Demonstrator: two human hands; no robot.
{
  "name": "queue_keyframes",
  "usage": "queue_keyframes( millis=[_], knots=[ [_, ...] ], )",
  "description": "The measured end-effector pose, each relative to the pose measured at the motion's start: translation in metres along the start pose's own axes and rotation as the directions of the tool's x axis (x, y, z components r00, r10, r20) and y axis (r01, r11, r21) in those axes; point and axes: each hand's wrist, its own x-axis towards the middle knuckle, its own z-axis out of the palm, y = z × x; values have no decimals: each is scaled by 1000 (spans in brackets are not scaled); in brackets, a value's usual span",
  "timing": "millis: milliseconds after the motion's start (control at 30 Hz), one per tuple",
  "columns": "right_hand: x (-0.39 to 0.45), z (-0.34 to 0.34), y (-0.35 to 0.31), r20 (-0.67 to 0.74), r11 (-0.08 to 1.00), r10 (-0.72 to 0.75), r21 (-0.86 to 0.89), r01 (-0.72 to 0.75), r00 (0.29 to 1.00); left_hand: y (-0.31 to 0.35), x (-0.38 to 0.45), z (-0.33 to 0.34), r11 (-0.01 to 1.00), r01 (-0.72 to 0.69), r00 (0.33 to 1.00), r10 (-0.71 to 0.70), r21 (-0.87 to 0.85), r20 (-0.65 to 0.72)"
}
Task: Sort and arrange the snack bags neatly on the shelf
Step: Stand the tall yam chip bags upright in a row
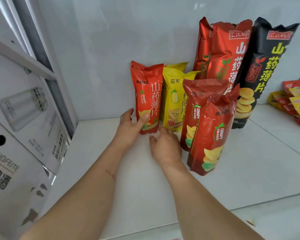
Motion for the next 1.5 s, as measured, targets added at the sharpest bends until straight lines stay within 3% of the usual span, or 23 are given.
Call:
queue_keyframes(
  millis=[100,200,333,433,600,733,833,933,1033,1133,1300,1500],
  knots=[
    [-17,-12,3,65,995,-61,-72,66,996,6,-26,-8,931,-103,987,140,349,-82],
    [-41,-25,6,115,971,-167,-155,183,979,12,-56,-12,706,-185,952,300,683,-53],
    [-80,-47,17,150,928,-302,-179,326,942,26,-102,-3,463,-250,905,425,850,35],
    [-105,-68,33,163,906,-371,-151,395,914,32,-132,9,397,-259,885,462,881,52],
    [-132,-100,71,141,897,-417,-95,432,898,41,-167,40,455,-267,874,485,850,15],
    [-140,-121,97,54,913,-395,-83,399,917,51,-180,67,634,-219,901,423,742,-95],
    [-136,-132,112,-28,966,-257,-32,256,966,63,-181,81,838,-185,925,325,513,-198],
    [-124,-138,121,-44,986,-110,123,114,993,74,-172,88,951,-214,936,265,223,-233],
    [-107,-136,122,34,964,-69,261,58,997,84,-157,95,975,-220,959,208,-42,-193],
    [-89,-136,118,90,877,-90,479,36,992,90,-140,101,958,-215,973,193,-189,-129],
    [-63,-135,116,205,699,-189,715,-15,961,81,-113,101,950,-217,975,221,-226,-6],
    [-36,-124,119,300,676,-240,734,-63,923,74,-95,105,951,-198,965,232,-237,123]
  ],
)
